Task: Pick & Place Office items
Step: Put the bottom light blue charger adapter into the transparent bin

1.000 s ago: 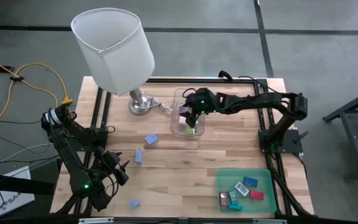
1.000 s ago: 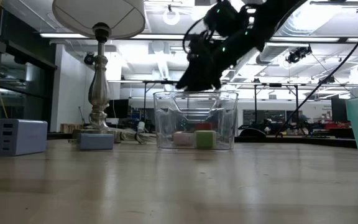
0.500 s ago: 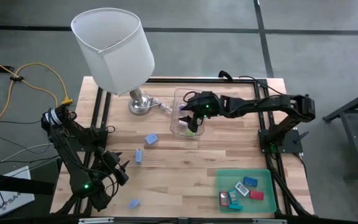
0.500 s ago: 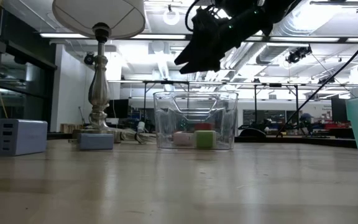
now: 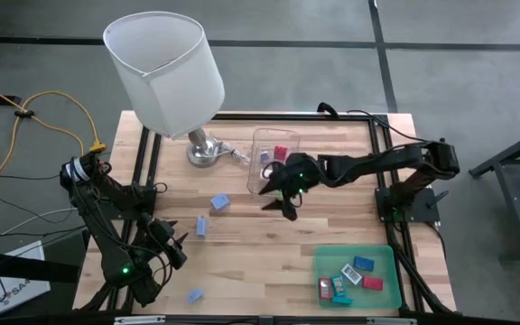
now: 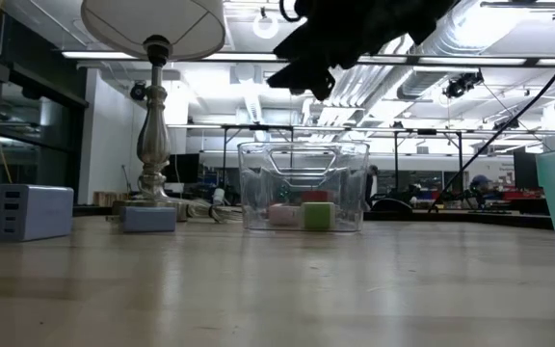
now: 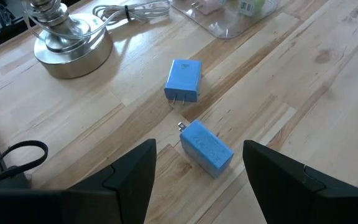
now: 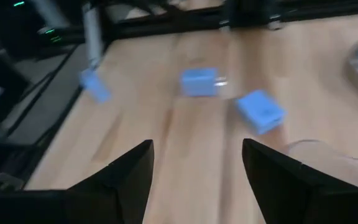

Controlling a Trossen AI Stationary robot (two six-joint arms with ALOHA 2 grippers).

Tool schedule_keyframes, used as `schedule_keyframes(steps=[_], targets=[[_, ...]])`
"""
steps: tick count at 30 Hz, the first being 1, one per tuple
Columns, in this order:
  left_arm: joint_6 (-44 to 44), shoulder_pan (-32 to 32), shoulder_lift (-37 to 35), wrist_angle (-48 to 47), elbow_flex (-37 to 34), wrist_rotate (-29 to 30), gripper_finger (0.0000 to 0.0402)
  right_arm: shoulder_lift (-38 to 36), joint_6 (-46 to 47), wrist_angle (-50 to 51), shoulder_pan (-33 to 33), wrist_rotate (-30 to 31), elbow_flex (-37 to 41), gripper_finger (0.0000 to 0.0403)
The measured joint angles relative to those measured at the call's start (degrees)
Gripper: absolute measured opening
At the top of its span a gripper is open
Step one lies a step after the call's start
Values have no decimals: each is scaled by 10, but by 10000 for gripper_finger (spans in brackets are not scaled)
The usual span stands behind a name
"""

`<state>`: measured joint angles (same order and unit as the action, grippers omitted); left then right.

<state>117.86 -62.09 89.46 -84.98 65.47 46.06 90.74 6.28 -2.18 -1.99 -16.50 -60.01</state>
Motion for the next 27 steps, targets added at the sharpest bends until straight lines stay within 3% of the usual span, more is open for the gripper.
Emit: schedule_keyframes(steps=[5,18,27], targets=[[0,0,0,0,0,0,232,-29,-2,46,4,-33,-1,232],[0,0,0,0,0,0,232,-130,12,206,1,42,0,232],[0,0,0,0,0,0,232,-141,51,251,25,30,0,232]])
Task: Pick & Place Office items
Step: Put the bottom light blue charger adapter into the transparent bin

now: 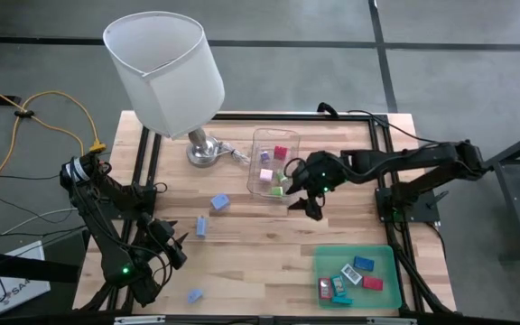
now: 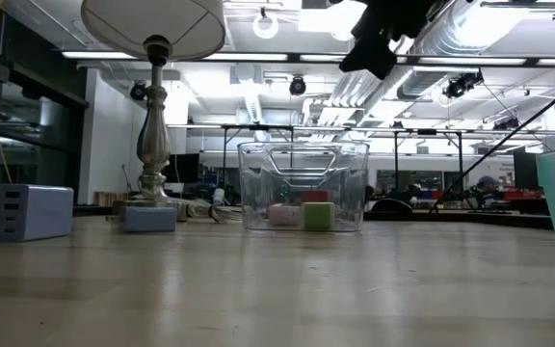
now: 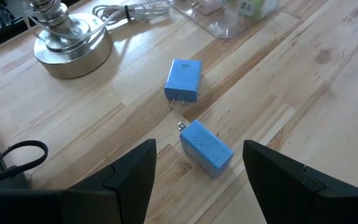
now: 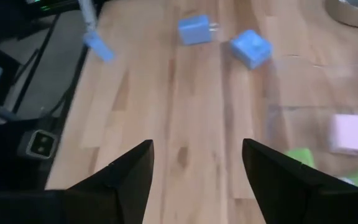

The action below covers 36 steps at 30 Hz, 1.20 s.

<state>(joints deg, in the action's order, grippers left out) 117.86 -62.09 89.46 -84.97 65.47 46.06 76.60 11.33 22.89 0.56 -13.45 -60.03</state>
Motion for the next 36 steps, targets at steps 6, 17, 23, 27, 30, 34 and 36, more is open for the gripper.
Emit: schedule_keyframes(steps=[6,17,23,27,30,34,36], targets=[[0,0,0,0,0,0,232,0,-14,-26,35,25,0,232],[0,0,0,0,0,0,232,2,-10,-35,65,28,0,232],[-30,0,0,-7,0,1,232,3,-6,-34,77,28,0,232],[-178,0,0,-26,0,-1,232,4,-6,-35,81,29,0,232],[-209,0,0,-27,0,-2,232,3,-6,-39,82,29,0,232],[-192,0,0,-26,0,-3,232,3,-6,-38,81,29,0,232],[-177,0,0,-27,0,-2,232,3,-6,-38,81,29,0,232]])
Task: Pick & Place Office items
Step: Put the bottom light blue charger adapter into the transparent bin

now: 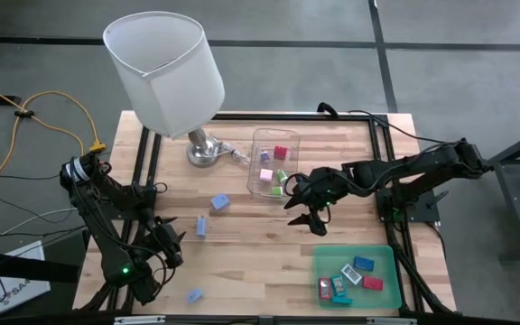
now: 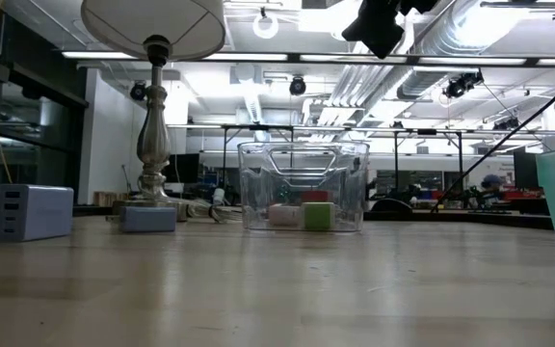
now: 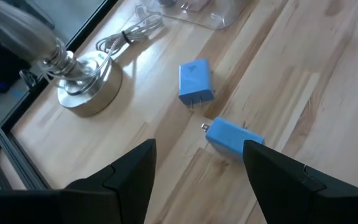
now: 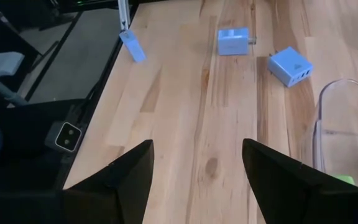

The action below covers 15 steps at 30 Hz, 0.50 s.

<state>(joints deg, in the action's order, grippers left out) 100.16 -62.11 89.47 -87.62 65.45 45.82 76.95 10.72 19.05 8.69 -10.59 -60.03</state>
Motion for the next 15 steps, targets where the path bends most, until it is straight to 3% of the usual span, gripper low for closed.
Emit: schedule_keyframes(steps=[15], targets=[[49,23,0,6,0,16,232,0,2,0,0,2,0,232]])
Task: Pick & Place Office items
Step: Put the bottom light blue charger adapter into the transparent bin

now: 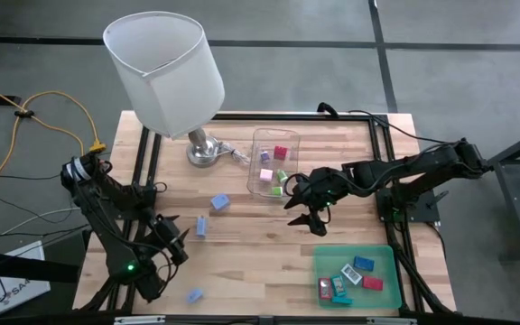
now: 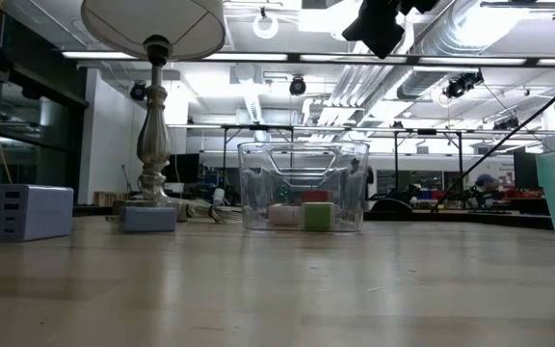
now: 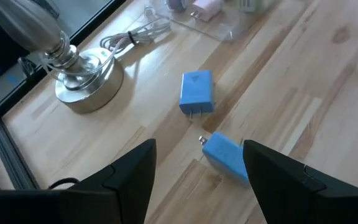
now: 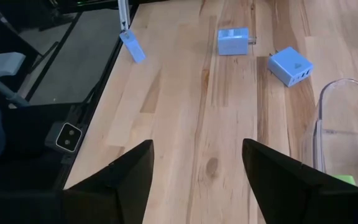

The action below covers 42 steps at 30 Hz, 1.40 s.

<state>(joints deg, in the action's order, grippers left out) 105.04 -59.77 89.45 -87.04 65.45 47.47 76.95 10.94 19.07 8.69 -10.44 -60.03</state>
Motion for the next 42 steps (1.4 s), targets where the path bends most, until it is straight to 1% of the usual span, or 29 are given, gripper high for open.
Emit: schedule_keyframes(steps=[3,6,12,16,19,21,23,26,29,32,36,42], targets=[[9,20,0,5,0,13,232,0,0,0,0,0,0,232],[9,49,0,15,0,12,232,0,0,0,0,0,0,232],[-102,101,0,79,0,17,232,0,0,0,0,0,0,232],[-183,121,0,175,1,25,232,0,0,0,0,0,0,232],[-276,121,0,273,1,36,232,0,0,0,0,0,0,232],[-343,121,0,336,2,36,232,0,0,0,0,0,0,232],[-392,121,0,388,2,34,232,0,0,0,0,0,0,232],[-421,130,-2,444,3,1,232,0,0,0,0,0,0,232],[-454,140,-10,483,7,-50,232,0,0,0,0,0,0,232],[-496,145,-18,507,9,-83,232,0,0,-5,0,0,0,232],[-542,143,-33,536,9,-94,232,0,0,-5,0,0,0,232],[-546,133,-57,541,9,-94,232,0,0,-5,0,0,0,232]])
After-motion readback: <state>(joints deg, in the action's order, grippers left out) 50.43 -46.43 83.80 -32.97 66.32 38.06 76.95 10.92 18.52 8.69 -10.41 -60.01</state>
